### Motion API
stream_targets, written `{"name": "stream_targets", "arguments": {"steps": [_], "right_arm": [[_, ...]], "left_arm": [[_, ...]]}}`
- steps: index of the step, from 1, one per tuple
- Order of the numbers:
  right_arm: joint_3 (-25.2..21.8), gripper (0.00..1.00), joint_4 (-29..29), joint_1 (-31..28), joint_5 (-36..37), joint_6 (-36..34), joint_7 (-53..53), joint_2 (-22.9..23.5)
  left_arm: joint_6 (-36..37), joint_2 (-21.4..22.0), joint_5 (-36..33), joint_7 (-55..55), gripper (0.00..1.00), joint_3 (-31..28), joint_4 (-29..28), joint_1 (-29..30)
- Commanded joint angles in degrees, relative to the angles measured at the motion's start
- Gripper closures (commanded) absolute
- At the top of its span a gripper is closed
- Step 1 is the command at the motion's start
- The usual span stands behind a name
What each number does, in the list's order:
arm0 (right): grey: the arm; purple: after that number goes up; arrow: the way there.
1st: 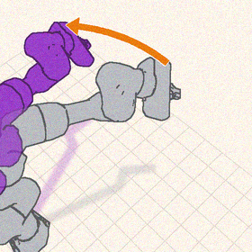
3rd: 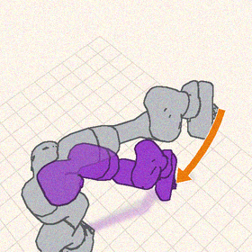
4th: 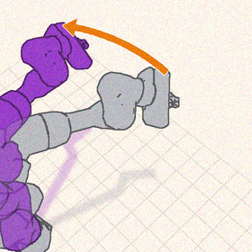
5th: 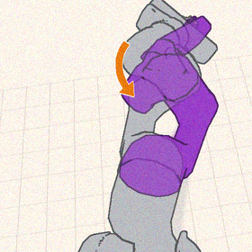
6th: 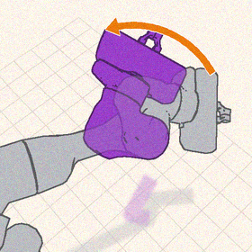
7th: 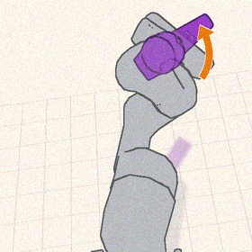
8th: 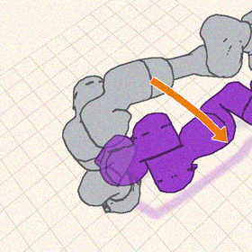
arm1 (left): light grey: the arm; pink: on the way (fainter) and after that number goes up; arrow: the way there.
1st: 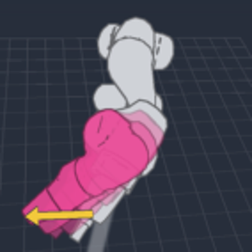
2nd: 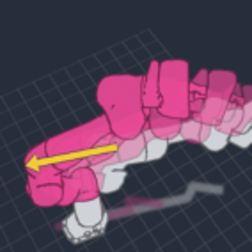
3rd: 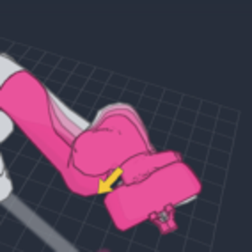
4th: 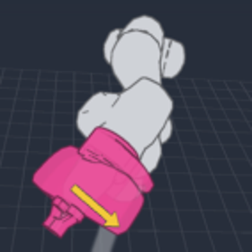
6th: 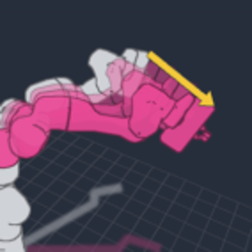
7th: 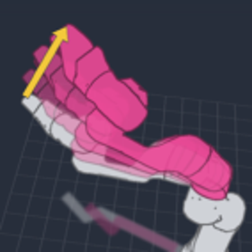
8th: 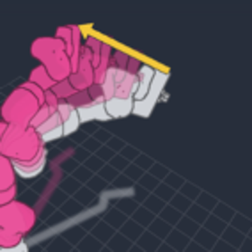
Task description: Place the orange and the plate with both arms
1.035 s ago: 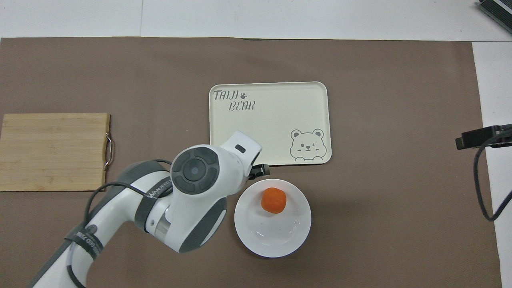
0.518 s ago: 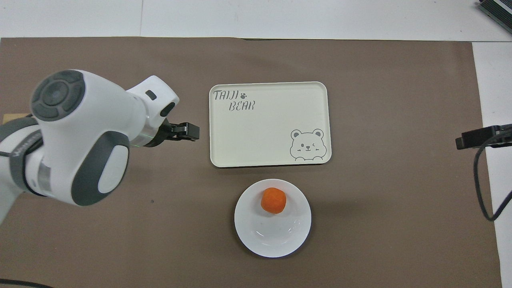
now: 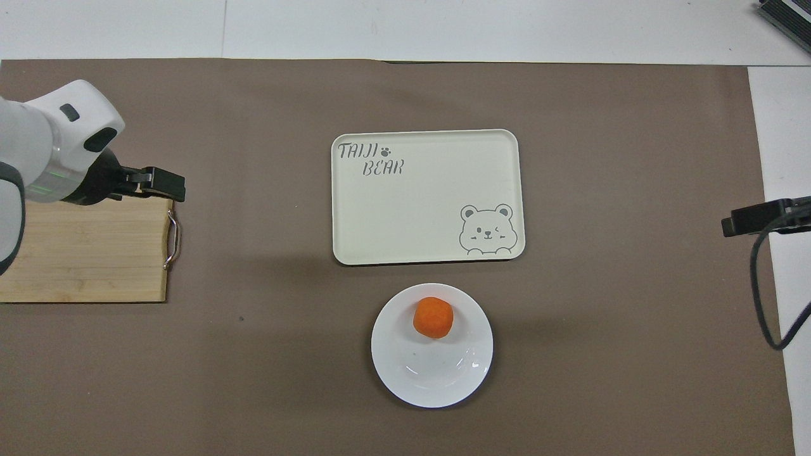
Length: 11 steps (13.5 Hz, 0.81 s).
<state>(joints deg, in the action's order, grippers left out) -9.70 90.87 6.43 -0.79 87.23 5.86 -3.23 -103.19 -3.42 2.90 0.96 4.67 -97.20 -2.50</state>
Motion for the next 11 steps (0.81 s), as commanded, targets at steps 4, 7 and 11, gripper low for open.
{"name": "stream_targets", "arguments": {"steps": [4,7,11], "right_arm": [[0.12,0.0,0.27,-0.19,-1.14,0.22,-0.77,-0.46],[0.12,0.0,0.27,-0.19,-1.14,0.22,-0.77,-0.46],[0.12,0.0,0.27,-0.19,-1.14,0.22,-0.77,-0.46]], "left_arm": [[9.65,3.06,-2.02,-0.52,0.0,0.6,3.6,1.97],[14.83,2.99,-3.33,-0.96,0.0,0.69,7.61,2.67],[17.14,1.75,-4.13,-1.49,0.0,0.78,10.28,2.59]]}}
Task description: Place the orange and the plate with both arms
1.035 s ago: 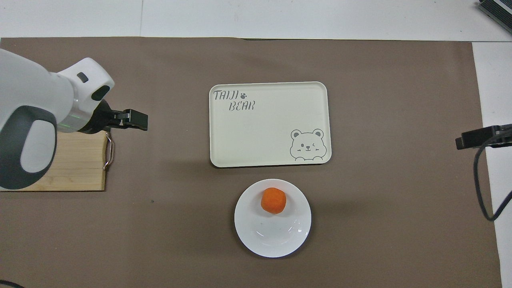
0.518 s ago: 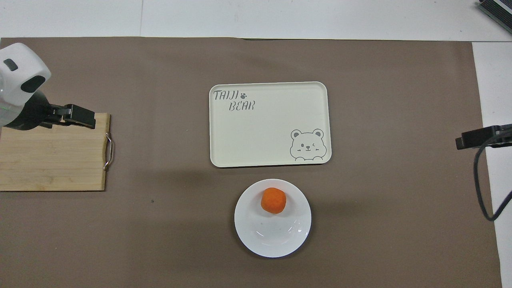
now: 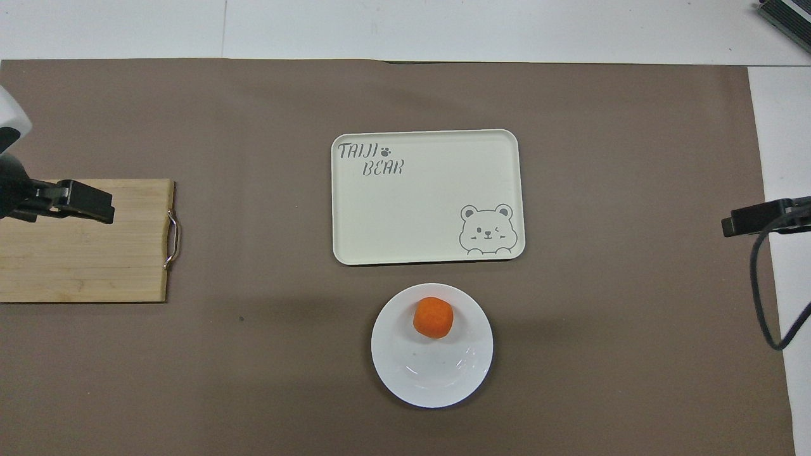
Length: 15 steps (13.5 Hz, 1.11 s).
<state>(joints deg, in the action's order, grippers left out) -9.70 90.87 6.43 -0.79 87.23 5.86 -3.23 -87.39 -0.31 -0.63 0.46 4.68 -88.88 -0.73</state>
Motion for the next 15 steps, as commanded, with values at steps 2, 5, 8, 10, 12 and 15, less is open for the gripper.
{"name": "stream_targets", "arguments": {"steps": [2,5,8,10,12,15], "right_arm": [[0.12,0.0,0.27,-0.19,-1.14,0.22,-0.77,-0.46],[0.12,0.0,0.27,-0.19,-1.14,0.22,-0.77,-0.46],[-0.66,0.0,0.45,-0.89,-1.14,-2.67,-0.07,-0.9],[-0.32,0.0,1.84,-0.19,-1.49,-2.24,1.07,-1.25],[-0.23,0.0,5.7,-0.01,-9.96,-1.45,1.17,-0.9],[-0.05,0.0,14.93,1.47,-18.95,9.16,1.43,-0.29]], "left_arm": [[1.69,-1.36,-0.6,-0.63,0.0,0.68,1.78,0.91],[1.61,-1.36,-0.6,-0.55,0.0,0.68,1.78,1.08],[1.61,-1.36,-0.6,-0.55,0.0,0.68,1.78,0.82],[1.61,-1.36,-0.6,-0.55,0.0,0.68,1.78,0.91],[1.61,-1.36,-0.6,-0.55,0.0,0.68,1.78,0.99],[1.61,-1.36,-0.6,-0.55,0.0,0.68,1.78,0.91]]}}
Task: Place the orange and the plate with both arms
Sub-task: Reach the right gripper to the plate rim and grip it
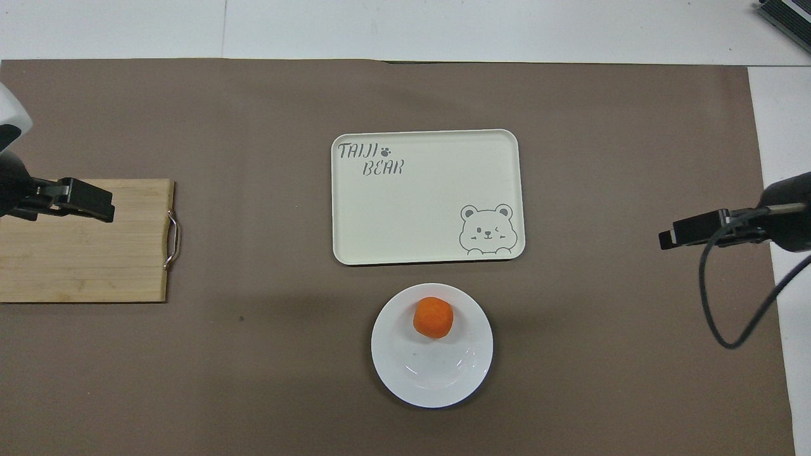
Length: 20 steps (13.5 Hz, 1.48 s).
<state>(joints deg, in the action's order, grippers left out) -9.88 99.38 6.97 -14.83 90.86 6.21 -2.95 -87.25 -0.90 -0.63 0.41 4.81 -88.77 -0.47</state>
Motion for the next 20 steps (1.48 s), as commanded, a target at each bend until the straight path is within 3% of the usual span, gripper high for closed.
{"name": "stream_targets", "arguments": {"steps": [1,6,10,13,20], "right_arm": [[0.12,0.0,9.05,1.9,-9.04,7.9,1.26,-0.48],[0.21,0.0,22.24,6.56,-23.39,20.12,9.6,0.23],[0.21,0.0,31.47,8.15,-33.85,25.31,16.79,-0.66],[0.21,0.0,36.57,9.2,-37.89,28.57,20.66,-0.74],[0.21,0.0,45.9,17.45,-55.64,38.76,31.4,0.49]], "left_arm": [[1.47,-0.77,-0.6,-0.5,0.0,0.55,1.67,0.65],[1.47,-0.77,-0.6,-0.5,0.0,0.55,1.67,0.65],[1.47,-0.77,-0.6,-0.5,0.0,0.55,1.67,0.74],[1.47,-0.77,-0.6,-0.5,0.0,0.55,1.67,0.65],[1.47,-0.77,-0.6,-0.5,0.0,0.55,1.67,0.65]]}}
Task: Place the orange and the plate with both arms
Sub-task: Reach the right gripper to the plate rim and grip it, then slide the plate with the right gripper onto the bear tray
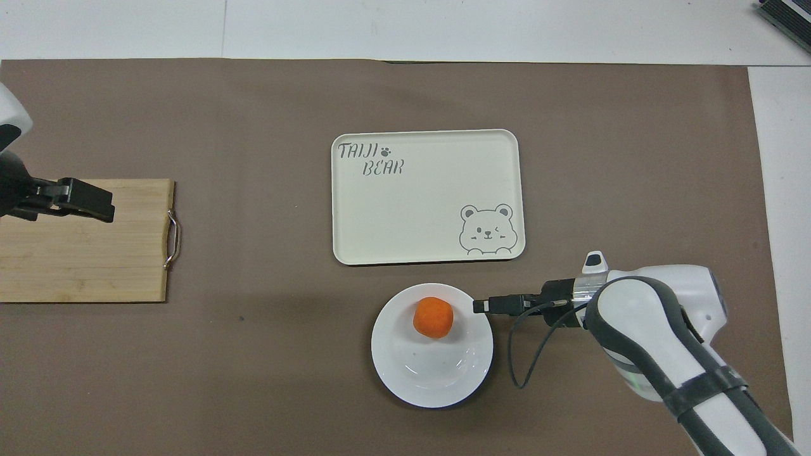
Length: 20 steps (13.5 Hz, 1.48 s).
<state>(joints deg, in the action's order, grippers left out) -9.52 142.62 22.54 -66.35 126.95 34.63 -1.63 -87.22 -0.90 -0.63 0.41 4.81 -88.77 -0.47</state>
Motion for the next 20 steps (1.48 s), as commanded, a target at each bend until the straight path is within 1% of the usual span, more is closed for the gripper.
{"name": "stream_targets", "arguments": {"steps": [1,3,6,7,10,11,12,13,14,16,19,20], "right_arm": [[-0.14,0.0,3.27,2.15,-4.4,3.21,3.07,-0.83],[-0.14,0.0,5.03,1.89,-4.75,3.22,5.26,-0.83],[-0.14,0.0,8.55,2.59,-13.87,3.22,10.27,-1.18],[-0.14,0.0,8.64,3.99,-15.12,3.31,10.37,-1.18],[-0.14,0.0,9.69,4.09,-15.74,3.4,10.02,-1.62],[-0.14,0.24,9.96,3.91,-15.74,3.22,9.41,-1.8],[-0.14,0.64,10.13,3.65,-15.74,3.05,8.97,-1.62],[-0.14,0.96,10.22,3.65,-15.74,3.13,8.79,-1.54],[-0.14,1.0,10.22,3.65,-15.74,3.05,7.65,-1.53],[-0.14,1.0,10.05,3.47,-15.74,3.13,6.24,-1.19],[-0.23,1.0,8.74,3.21,-15.74,4.36,8.6,0.04],[-0.23,1.0,8.21,3.03,-15.74,4.45,11.05,0.57]], "left_arm": [[1.44,-0.77,-0.6,-0.5,0.0,0.55,1.67,0.74],[1.44,-0.77,-0.6,-0.5,0.0,0.55,1.67,0.65],[1.44,-0.77,-0.6,-0.5,0.0,0.55,1.67,0.74],[1.44,-0.77,-0.6,-0.5,0.0,0.55,1.67,0.74],[1.44,-0.77,-0.6,-0.5,0.0,0.55,1.67,0.65],[1.44,-0.77,-0.6,-0.5,0.0,0.55,1.67,0.65],[1.44,-0.77,-0.6,-0.5,0.0,0.55,1.67,0.74],[1.44,-0.77,-0.6,-0.5,0.0,0.55,1.67,0.74],[1.44,-0.77,-0.6,-0.5,0.0,0.55,1.67,0.74],[1.44,-0.77,-0.6,-0.5,0.0,0.55,1.67,0.74],[1.44,-0.77,-0.6,-0.5,0.0,0.55,1.67,0.74],[1.44,-0.77,-0.6,-0.5,0.0,0.55,1.67,0.74]]}}
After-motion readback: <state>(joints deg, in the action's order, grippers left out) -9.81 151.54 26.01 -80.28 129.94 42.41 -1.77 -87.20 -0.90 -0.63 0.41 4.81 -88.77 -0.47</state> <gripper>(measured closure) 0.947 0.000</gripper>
